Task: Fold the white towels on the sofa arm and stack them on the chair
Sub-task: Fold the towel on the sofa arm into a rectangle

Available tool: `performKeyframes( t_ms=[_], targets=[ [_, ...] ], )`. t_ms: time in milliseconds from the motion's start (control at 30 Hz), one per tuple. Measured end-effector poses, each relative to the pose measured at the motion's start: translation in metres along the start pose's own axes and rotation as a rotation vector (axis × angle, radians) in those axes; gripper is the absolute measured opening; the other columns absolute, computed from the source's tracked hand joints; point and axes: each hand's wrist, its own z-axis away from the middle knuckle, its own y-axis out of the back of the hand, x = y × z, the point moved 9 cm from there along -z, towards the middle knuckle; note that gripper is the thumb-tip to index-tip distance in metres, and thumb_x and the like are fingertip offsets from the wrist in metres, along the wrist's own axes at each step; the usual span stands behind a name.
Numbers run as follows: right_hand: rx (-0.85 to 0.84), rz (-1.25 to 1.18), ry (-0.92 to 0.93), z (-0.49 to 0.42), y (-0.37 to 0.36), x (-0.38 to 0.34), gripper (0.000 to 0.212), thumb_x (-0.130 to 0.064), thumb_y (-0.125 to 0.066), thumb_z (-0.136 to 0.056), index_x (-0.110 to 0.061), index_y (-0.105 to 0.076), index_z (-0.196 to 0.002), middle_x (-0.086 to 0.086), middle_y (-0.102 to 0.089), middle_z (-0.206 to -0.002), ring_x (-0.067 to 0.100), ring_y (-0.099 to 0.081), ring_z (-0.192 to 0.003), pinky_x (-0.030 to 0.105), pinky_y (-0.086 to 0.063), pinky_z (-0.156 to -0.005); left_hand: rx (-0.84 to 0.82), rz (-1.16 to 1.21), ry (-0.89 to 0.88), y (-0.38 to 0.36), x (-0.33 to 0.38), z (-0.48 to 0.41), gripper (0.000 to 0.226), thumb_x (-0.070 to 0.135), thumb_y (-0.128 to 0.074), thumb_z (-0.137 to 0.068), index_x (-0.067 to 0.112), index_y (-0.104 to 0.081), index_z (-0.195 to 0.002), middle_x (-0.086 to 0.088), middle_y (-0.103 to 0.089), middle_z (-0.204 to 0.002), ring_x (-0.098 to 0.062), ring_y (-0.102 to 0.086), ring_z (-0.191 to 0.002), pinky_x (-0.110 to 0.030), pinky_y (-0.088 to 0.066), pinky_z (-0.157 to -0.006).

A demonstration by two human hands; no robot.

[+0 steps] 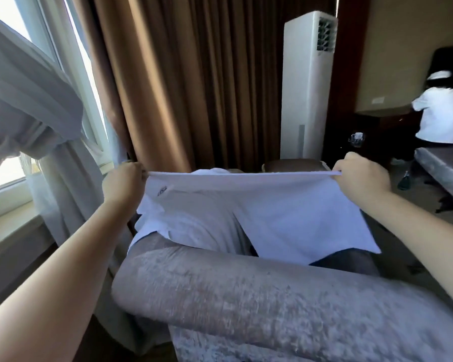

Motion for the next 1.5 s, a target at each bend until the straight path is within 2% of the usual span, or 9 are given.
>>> performKeyframes(
  t_ms=[133,267,500,633,800,1167,1300,1400,1500],
  targets=[
    [0.021,-0.029,-0.100,0.005,0.019,0.027,0.018,-0.005,-0.052,-0.093,-0.009,-0.068,-0.099,0.008,-0.047,-0.092,0.037,-0.060,-0.087,0.031,-0.039,-0.061,-0.031,0.109,0.073,0.032,-0.006,-0.010,0.016,0.007,-0.061,-0.090,0.011,-0.073,-0.100,-0.006,-0.058,-0.067,-0.031,-0.063,-0.077,-0.032,-0.042,-0.061],
    [0.016,-0.136,-0.224,0.013,0.037,0.049,0.019,-0.006,-0.053,-0.092,-0.007,-0.071,-0.096,0.018,-0.061,-0.103,0.040,-0.059,-0.096,0.034,-0.044,-0.071,0.030,0.200,0.031,0.070,0.005,-0.013,0.013,0.006,-0.062,-0.090,0.005,-0.069,-0.102,-0.020,-0.069,-0.081,-0.034,-0.065,-0.085,-0.034,-0.043,-0.063],
    [0.164,-0.260,-0.348,0.032,0.103,0.080,0.022,-0.002,-0.054,-0.084,-0.009,-0.073,-0.093,0.023,-0.066,-0.097,0.042,-0.061,-0.091,0.032,-0.040,-0.068,0.187,0.219,-0.056,0.128,0.028,0.003,0.017,0.006,-0.049,-0.095,-0.004,-0.060,-0.105,-0.031,-0.062,-0.096,-0.045,-0.056,-0.090,-0.038,-0.036,-0.065],
    [0.223,-0.283,-0.356,0.045,0.135,0.096,0.024,0.000,-0.055,-0.084,-0.012,-0.074,-0.091,0.022,-0.065,-0.095,0.041,-0.061,-0.090,0.032,-0.039,-0.067,0.232,0.234,-0.075,0.148,0.032,0.005,0.015,0.007,-0.050,-0.094,-0.003,-0.058,-0.101,-0.029,-0.062,-0.096,-0.044,-0.056,-0.089,-0.042,-0.042,-0.067],
    [0.329,-0.251,-0.350,0.068,0.167,0.114,0.020,-0.012,-0.051,-0.098,-0.012,-0.071,-0.100,0.022,-0.062,-0.102,0.040,-0.055,-0.097,0.035,-0.038,-0.069,0.307,0.206,-0.122,0.175,0.044,0.008,0.007,0.001,-0.046,-0.092,-0.004,-0.050,-0.095,-0.030,-0.057,-0.090,-0.044,-0.053,-0.079,-0.044,-0.035,-0.060],
    [0.484,-0.317,-0.355,0.082,0.204,0.139,0.022,-0.018,-0.048,-0.099,-0.017,-0.069,-0.107,0.020,-0.063,-0.106,0.041,-0.056,-0.099,0.038,-0.041,-0.072,0.384,0.252,-0.185,0.200,0.070,0.001,0.011,0.004,-0.046,-0.094,-0.005,-0.052,-0.095,-0.030,-0.057,-0.091,-0.038,-0.048,-0.073,-0.043,-0.032,-0.063],
    [0.495,-0.241,-0.332,0.087,0.221,0.132,0.022,-0.008,-0.045,-0.099,-0.012,-0.063,-0.110,0.023,-0.062,-0.102,0.041,-0.053,-0.100,0.037,-0.034,-0.068,0.387,0.272,-0.170,0.214,0.068,0.001,0.013,0.006,-0.047,-0.095,-0.005,-0.053,-0.097,-0.030,-0.058,-0.095,-0.039,-0.049,-0.077,-0.042,-0.032,-0.064],
    [0.539,-0.208,-0.306,0.102,0.235,0.124,0.028,0.001,-0.041,-0.094,-0.011,-0.062,-0.108,0.019,-0.061,-0.098,0.038,-0.044,-0.106,0.043,-0.037,-0.078,0.390,0.276,-0.147,0.224,0.060,0.008,0.014,0.007,-0.048,-0.095,-0.004,-0.054,-0.101,-0.031,-0.059,-0.101,-0.045,-0.054,-0.090,-0.042,-0.033,-0.066],
    [0.628,-0.187,-0.279,0.120,0.255,0.114,0.039,0.008,-0.038,-0.082,-0.013,-0.060,-0.106,0.014,-0.060,-0.094,0.034,-0.039,-0.105,0.039,-0.029,-0.085,0.424,0.297,-0.109,0.242,0.048,0.020,0.014,0.004,-0.047,-0.094,-0.005,-0.054,-0.102,-0.032,-0.057,-0.100,-0.046,-0.053,-0.090,-0.046,-0.037,-0.069]
  ],
)
